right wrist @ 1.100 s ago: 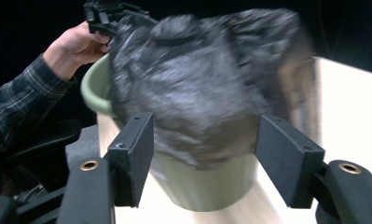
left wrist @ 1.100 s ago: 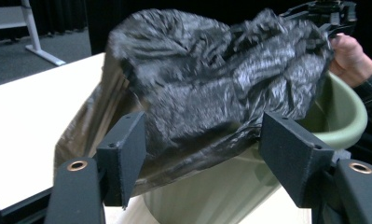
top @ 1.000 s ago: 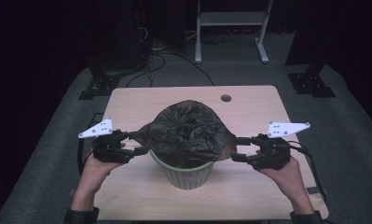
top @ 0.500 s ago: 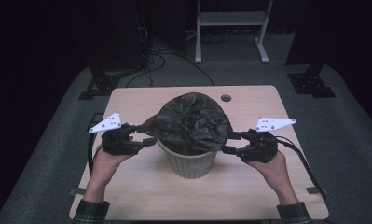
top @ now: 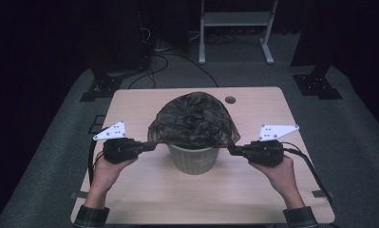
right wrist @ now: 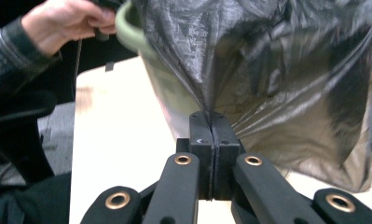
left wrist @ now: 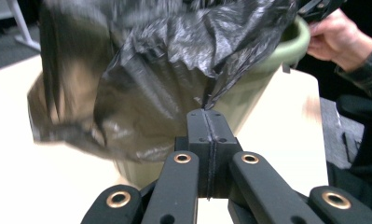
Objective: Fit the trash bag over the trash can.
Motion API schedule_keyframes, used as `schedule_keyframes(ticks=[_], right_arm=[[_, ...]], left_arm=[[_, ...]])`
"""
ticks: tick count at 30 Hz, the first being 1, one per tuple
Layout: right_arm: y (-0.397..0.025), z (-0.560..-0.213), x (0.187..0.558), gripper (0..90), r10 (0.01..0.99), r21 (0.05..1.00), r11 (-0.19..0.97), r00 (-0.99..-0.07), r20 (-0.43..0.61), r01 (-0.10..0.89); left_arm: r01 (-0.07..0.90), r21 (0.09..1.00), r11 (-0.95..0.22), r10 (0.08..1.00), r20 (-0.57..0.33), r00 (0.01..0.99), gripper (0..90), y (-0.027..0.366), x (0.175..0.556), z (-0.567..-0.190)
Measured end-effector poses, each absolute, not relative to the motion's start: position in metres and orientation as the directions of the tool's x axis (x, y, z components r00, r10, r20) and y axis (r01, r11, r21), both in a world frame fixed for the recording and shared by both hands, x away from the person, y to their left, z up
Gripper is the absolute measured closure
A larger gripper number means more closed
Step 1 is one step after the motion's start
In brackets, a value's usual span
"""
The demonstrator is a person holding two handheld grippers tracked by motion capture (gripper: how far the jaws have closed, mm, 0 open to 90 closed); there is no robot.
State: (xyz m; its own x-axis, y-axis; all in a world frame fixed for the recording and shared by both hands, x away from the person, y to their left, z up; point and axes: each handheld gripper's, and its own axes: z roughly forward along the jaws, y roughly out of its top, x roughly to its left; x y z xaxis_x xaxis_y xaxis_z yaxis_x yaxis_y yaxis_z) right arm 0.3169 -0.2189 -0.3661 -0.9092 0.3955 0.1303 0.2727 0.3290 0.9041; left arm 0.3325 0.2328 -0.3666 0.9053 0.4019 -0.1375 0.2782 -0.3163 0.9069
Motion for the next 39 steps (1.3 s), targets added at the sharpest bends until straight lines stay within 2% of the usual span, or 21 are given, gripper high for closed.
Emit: schedule_keyframes(ticks=[7, 10, 14, 19, 20, 24, 27, 33, 39], right_arm=[[-0.211, -0.377, 0.317, 89.9, 0.352, 0.86, 0.412, -0.923, 0.154, 0.301], [-0.211, -0.379, 0.317, 89.9, 0.358, 0.838, 0.445, -0.92, 0.158, 0.317], [-0.21, -0.386, 0.322, 89.9, 0.38, 0.806, 0.483, -0.911, 0.159, 0.342], [-0.212, -0.4, 0.326, 89.8, 0.379, 0.793, 0.483, -0.905, 0.193, 0.372], [-0.212, -0.401, 0.326, 82.4, 0.377, 0.8, 0.476, -0.907, 0.188, 0.364], [-0.22, -0.39, 0.325, 57.6, 0.388, 0.829, 0.428, -0.902, 0.191, 0.36], [-0.232, -0.375, 0.325, 49.5, 0.411, 0.85, 0.398, -0.895, 0.171, 0.345], [-0.252, -0.35, 0.335, 40.8, 0.464, 0.905, 0.309, -0.877, 0.124, 0.292], [-0.261, -0.33, 0.347, 35.5, 0.422, 0.934, 0.258, -0.899, 0.121, 0.247]], left_arm=[[0.329, 0.857, -0.396, 0.366, -0.182, 0.913, 89.9, 0.228, 0.334, -0.386], [0.35, 0.836, -0.422, 0.399, -0.176, 0.9, 89.9, 0.23, 0.336, -0.39], [0.395, 0.816, -0.422, 0.444, -0.194, 0.875, 89.9, 0.238, 0.344, -0.402], [0.393, 0.828, -0.4, 0.426, -0.212, 0.879, 89.7, 0.243, 0.347, -0.407], [0.386, 0.838, -0.385, 0.421, -0.213, 0.882, 89.4, 0.244, 0.347, -0.405], [0.344, 0.872, -0.348, 0.414, -0.186, 0.891, 67.7, 0.25, 0.342, -0.389], [0.296, 0.904, -0.307, 0.423, -0.149, 0.894, 57.0, 0.259, 0.337, -0.37], [0.216, 0.937, -0.274, 0.434, -0.08, 0.897, 42.9, 0.257, 0.347, -0.35], [0.179, 0.941, -0.286, 0.412, -0.048, 0.91, 34.9, 0.239, 0.365, -0.352]])
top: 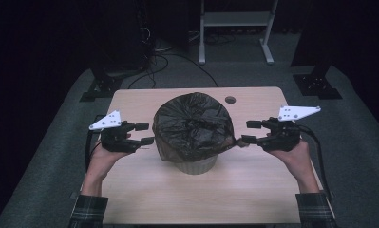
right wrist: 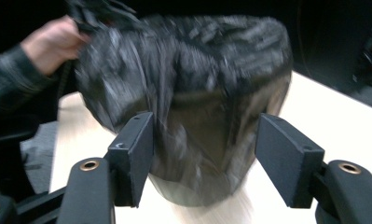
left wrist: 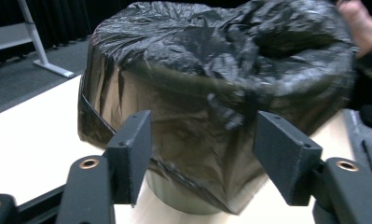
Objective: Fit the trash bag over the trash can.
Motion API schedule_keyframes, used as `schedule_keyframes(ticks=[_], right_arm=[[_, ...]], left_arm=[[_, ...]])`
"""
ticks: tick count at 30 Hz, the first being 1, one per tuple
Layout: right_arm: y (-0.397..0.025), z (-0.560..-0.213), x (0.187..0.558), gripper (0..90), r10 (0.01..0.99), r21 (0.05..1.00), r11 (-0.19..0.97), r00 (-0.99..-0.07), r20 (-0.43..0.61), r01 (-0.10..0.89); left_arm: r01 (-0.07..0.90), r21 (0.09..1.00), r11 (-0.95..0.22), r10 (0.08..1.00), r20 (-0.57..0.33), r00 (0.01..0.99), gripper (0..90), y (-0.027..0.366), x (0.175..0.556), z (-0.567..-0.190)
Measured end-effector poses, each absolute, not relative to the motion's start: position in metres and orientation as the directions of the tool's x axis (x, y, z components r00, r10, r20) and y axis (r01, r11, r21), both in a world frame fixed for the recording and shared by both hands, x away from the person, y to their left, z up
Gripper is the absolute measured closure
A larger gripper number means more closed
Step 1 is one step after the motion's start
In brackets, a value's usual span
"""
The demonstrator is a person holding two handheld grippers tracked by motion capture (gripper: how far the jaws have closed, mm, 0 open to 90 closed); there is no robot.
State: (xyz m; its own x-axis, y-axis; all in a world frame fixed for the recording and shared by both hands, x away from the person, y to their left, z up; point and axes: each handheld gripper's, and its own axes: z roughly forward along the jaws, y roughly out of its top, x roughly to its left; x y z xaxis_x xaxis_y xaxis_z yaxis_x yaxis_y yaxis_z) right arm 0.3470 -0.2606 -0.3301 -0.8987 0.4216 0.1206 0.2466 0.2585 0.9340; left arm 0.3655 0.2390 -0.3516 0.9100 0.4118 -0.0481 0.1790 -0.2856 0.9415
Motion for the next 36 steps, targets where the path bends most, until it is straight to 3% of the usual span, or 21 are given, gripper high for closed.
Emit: schedule_keyframes(ticks=[5, 13, 15, 20, 23, 25, 36], right_arm=[[-0.265, -0.32, 0.353, 35.9, 0.416, 0.94, 0.261, -0.904, 0.095, 0.219], [-0.238, -0.347, 0.39, 38.2, 0.377, 0.885, 0.393, -0.921, 0.092, 0.25], [-0.231, -0.349, 0.395, 42.3, 0.347, 0.884, 0.404, -0.933, 0.09, 0.235], [-0.22, -0.352, 0.393, 69.4, 0.282, 0.884, 0.416, -0.954, 0.098, 0.214], [-0.212, -0.356, 0.39, 85.9, 0.254, 0.881, 0.425, -0.961, 0.106, 0.21], [-0.205, -0.359, 0.387, 89.8, 0.251, 0.875, 0.435, -0.962, 0.108, 0.211], [-0.222, -0.391, 0.387, 90.0, 0.374, 0.824, 0.475, -0.918, 0.128, 0.309]], left_arm=[[0.17, 0.937, -0.305, 0.396, -0.037, 0.917, 30.9, 0.232, 0.376, -0.357], [0.16, 0.926, -0.343, 0.355, -0.03, 0.935, 32.8, 0.226, 0.387, -0.366], [0.146, 0.926, -0.348, 0.336, -0.022, 0.942, 39.5, 0.223, 0.389, -0.367], [0.109, 0.925, -0.365, 0.29, 0.001, 0.957, 64.1, 0.224, 0.389, -0.365], [0.138, 0.925, -0.355, 0.307, -0.024, 0.951, 79.8, 0.228, 0.389, -0.364], [0.161, 0.925, -0.344, 0.327, -0.043, 0.944, 89.3, 0.23, 0.389, -0.364], [0.263, 0.882, -0.39, 0.478, -0.05, 0.877, 89.9, 0.24, 0.4, -0.384]])
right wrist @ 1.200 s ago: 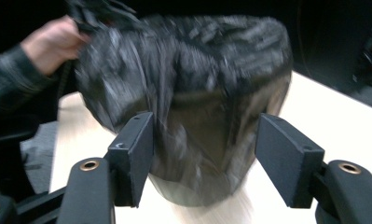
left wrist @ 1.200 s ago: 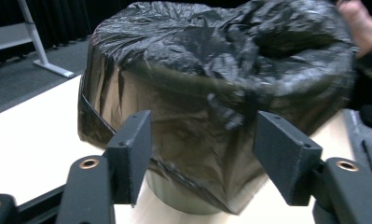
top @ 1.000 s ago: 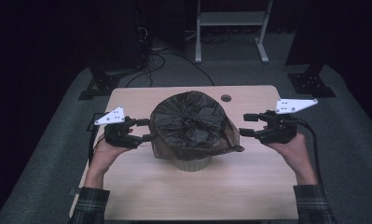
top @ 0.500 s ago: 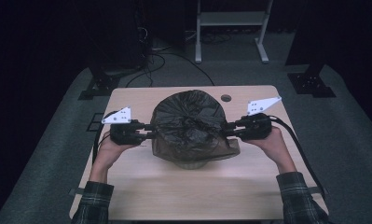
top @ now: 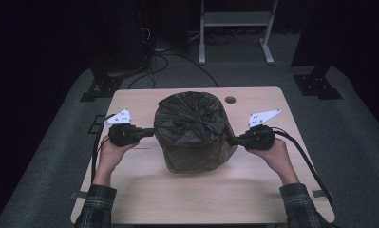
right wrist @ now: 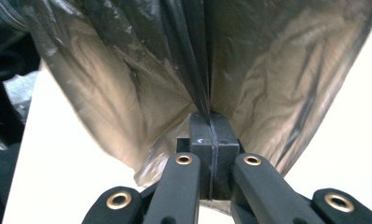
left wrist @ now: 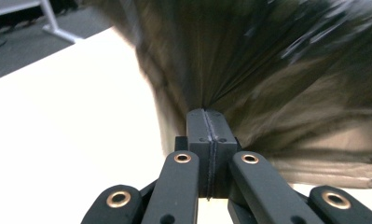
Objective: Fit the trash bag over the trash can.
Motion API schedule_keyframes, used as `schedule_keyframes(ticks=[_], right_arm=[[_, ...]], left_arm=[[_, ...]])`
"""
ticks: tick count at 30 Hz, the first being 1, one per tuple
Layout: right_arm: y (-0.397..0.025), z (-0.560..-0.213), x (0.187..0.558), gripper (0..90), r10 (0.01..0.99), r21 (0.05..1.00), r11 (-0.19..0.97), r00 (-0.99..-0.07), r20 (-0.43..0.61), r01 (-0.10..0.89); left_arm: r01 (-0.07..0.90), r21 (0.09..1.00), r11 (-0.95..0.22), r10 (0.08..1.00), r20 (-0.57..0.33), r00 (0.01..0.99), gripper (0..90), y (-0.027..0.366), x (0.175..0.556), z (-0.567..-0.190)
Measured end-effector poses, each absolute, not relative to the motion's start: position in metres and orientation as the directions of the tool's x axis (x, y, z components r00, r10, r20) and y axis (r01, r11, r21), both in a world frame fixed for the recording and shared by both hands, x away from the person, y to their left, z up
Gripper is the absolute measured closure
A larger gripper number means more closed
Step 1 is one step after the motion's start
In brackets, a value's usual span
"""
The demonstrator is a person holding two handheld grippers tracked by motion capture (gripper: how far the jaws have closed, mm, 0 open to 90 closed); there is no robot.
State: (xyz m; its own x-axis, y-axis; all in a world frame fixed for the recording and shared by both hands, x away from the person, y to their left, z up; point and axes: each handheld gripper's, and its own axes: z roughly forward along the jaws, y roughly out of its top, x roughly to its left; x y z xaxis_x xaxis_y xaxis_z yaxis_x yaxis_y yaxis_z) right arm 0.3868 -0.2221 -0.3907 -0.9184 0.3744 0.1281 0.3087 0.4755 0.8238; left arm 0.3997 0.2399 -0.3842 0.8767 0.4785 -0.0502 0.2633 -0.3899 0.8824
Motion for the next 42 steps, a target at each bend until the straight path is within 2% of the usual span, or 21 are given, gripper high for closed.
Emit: schedule_keyframes(ticks=[2, 5, 6, 8, 9, 16, 19, 22, 28, 34, 42], right_arm=[[-0.224, -0.394, 0.387, 90.0, 0.394, 0.811, 0.489, -0.911, 0.121, 0.32], [-0.225, -0.403, 0.388, 89.4, 0.415, 0.782, 0.521, -0.902, 0.119, 0.343], [-0.226, -0.403, 0.387, 80.0, 0.419, 0.79, 0.513, -0.901, 0.112, 0.336], [-0.228, -0.397, 0.385, 63.2, 0.431, 0.817, 0.479, -0.897, 0.101, 0.322], [-0.23, -0.393, 0.384, 58.3, 0.444, 0.829, 0.46, -0.891, 0.096, 0.319], [-0.245, -0.363, 0.382, 47.3, 0.445, 0.894, 0.357, -0.891, 0.093, 0.272], [-0.244, -0.353, 0.383, 45.4, 0.443, 0.903, 0.345, -0.893, 0.082, 0.254], [-0.239, -0.346, 0.385, 44.5, 0.436, 0.909, 0.34, -0.897, 0.073, 0.239], [-0.236, -0.343, 0.386, 42.7, 0.434, 0.916, 0.329, -0.898, 0.071, 0.231], [-0.232, -0.34, 0.388, 42.5, 0.423, 0.919, 0.326, -0.904, 0.069, 0.223], [-0.229, -0.339, 0.39, 42.5, 0.412, 0.924, 0.316, -0.909, 0.07, 0.214]], left_arm=[[0.285, 0.85, -0.444, 0.518, -0.016, 0.855, 89.9, 0.241, 0.402, -0.39], [0.301, 0.847, -0.439, 0.537, -0.022, 0.843, 89.8, 0.243, 0.404, -0.4], [0.299, 0.863, -0.408, 0.53, -0.043, 0.847, 89.3, 0.245, 0.404, -0.399], [0.273, 0.884, -0.381, 0.537, -0.029, 0.843, 75.2, 0.247, 0.402, -0.391], [0.264, 0.886, -0.38, 0.532, -0.024, 0.846, 68.5, 0.248, 0.401, -0.386], [0.17, 0.942, -0.29, 0.522, 0.007, 0.853, 52.4, 0.262, 0.395, -0.357], [0.141, 0.948, -0.284, 0.534, 0.034, 0.845, 48.9, 0.263, 0.401, -0.34], [0.124, 0.96, -0.25, 0.515, 0.024, 0.857, 46.4, 0.258, 0.415, -0.314], [0.117, 0.959, -0.259, 0.496, 0.028, 0.868, 44.2, 0.239, 0.433, -0.297], [0.119, 0.955, -0.271, 0.473, 0.024, 0.881, 43.5, 0.216, 0.451, -0.294], [0.173, 0.939, -0.298, 0.468, -0.014, 0.884, 43.2, 0.195, 0.474, -0.306]])
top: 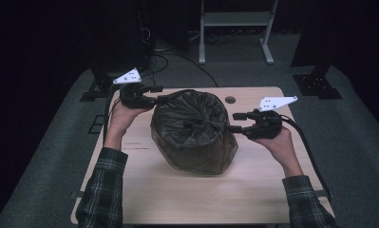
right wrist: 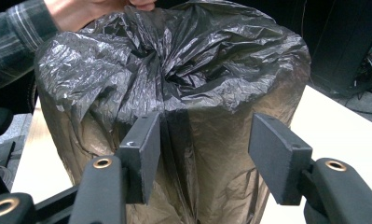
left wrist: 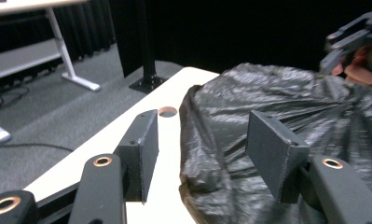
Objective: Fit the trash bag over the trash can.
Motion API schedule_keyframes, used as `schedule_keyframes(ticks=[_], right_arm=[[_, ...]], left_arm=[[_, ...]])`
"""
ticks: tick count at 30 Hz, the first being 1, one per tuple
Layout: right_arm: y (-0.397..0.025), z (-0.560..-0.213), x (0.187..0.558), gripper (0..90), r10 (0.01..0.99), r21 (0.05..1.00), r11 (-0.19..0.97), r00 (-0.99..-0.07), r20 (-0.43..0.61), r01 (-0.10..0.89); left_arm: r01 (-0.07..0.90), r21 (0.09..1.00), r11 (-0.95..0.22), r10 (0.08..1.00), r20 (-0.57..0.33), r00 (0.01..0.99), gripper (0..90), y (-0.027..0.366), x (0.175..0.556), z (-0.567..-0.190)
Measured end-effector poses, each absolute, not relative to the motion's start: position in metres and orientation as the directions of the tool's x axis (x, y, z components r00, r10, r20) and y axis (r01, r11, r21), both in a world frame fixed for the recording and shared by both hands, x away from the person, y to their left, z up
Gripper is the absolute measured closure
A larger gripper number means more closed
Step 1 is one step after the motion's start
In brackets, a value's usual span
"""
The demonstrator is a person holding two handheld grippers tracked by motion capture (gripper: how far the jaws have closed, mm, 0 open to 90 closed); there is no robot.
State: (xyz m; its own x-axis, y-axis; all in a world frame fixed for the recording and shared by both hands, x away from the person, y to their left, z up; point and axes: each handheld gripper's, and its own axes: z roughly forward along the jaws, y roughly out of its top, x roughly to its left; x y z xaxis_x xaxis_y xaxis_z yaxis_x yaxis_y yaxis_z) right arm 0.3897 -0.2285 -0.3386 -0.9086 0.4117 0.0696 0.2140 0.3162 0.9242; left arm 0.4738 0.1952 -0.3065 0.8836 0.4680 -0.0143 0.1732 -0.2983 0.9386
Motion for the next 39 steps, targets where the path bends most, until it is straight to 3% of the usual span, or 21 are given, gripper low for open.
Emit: schedule_keyframes(ticks=[2, 7, 22, 28, 29, 30, 31, 32, 33, 34, 35, 36, 39], right_arm=[[-0.227, -0.339, 0.39, 42.5, 0.409, 0.925, 0.315, -0.91, 0.072, 0.215], [-0.223, -0.341, 0.391, 42.3, 0.4, 0.926, 0.314, -0.914, 0.073, 0.212], [-0.224, -0.34, 0.39, 40.1, 0.4, 0.93, 0.301, -0.913, 0.077, 0.211], [-0.219, -0.344, 0.391, 37.8, 0.373, 0.927, 0.303, -0.923, 0.097, 0.22], [-0.219, -0.345, 0.391, 39.2, 0.365, 0.926, 0.305, -0.926, 0.101, 0.221], [-0.219, -0.345, 0.391, 46.5, 0.341, 0.921, 0.311, -0.932, 0.124, 0.236], [-0.219, -0.345, 0.391, 46.5, 0.341, 0.921, 0.311, -0.932, 0.124, 0.236], [-0.218, -0.346, 0.39, 63.7, 0.332, 0.914, 0.333, -0.936, 0.119, 0.234], [-0.218, -0.346, 0.39, 63.7, 0.332, 0.914, 0.333, -0.936, 0.119, 0.234], [-0.215, -0.348, 0.388, 80.2, 0.34, 0.905, 0.365, -0.936, 0.088, 0.218], [-0.215, -0.348, 0.388, 80.2, 0.34, 0.905, 0.365, -0.936, 0.088, 0.218], [-0.214, -0.349, 0.388, 89.2, 0.337, 0.897, 0.381, -0.937, 0.089, 0.222], [-0.211, -0.354, 0.388, 90.0, 0.342, 0.884, 0.408, -0.936, 0.084, 0.229]], left_arm=[[0.185, 0.935, -0.303, 0.463, -0.025, 0.886, 50.2, 0.194, 0.478, -0.31], [0.219, 0.932, -0.288, 0.459, -0.066, 0.886, 88.2, 0.195, 0.486, -0.315], [0.298, 0.889, -0.348, 0.606, -0.03, 0.795, 89.8, 0.21, 0.498, -0.341], [0.322, 0.9, -0.294, 0.603, -0.087, 0.793, 89.7, 0.218, 0.498, -0.358], [0.321, 0.901, -0.294, 0.601, -0.087, 0.794, 89.7, 0.217, 0.497, -0.358], [0.317, 0.902, -0.294, 0.598, -0.085, 0.797, 89.8, 0.217, 0.497, -0.358], [0.319, 0.901, -0.295, 0.595, -0.088, 0.799, 89.8, 0.217, 0.496, -0.358], [0.32, 0.899, -0.3, 0.594, -0.087, 0.8, 89.8, 0.217, 0.496, -0.358], [0.319, 0.898, -0.302, 0.592, -0.086, 0.801, 89.8, 0.216, 0.496, -0.358], [0.321, 0.896, -0.306, 0.587, -0.088, 0.805, 89.9, 0.215, 0.496, -0.359], [0.321, 0.896, -0.306, 0.587, -0.088, 0.805, 89.8, 0.215, 0.496, -0.359], [0.322, 0.895, -0.309, 0.587, -0.086, 0.805, 89.8, 0.215, 0.496, -0.359], [0.339, 0.883, -0.324, 0.597, -0.087, 0.798, 89.9, 0.213, 0.497, -0.363]])
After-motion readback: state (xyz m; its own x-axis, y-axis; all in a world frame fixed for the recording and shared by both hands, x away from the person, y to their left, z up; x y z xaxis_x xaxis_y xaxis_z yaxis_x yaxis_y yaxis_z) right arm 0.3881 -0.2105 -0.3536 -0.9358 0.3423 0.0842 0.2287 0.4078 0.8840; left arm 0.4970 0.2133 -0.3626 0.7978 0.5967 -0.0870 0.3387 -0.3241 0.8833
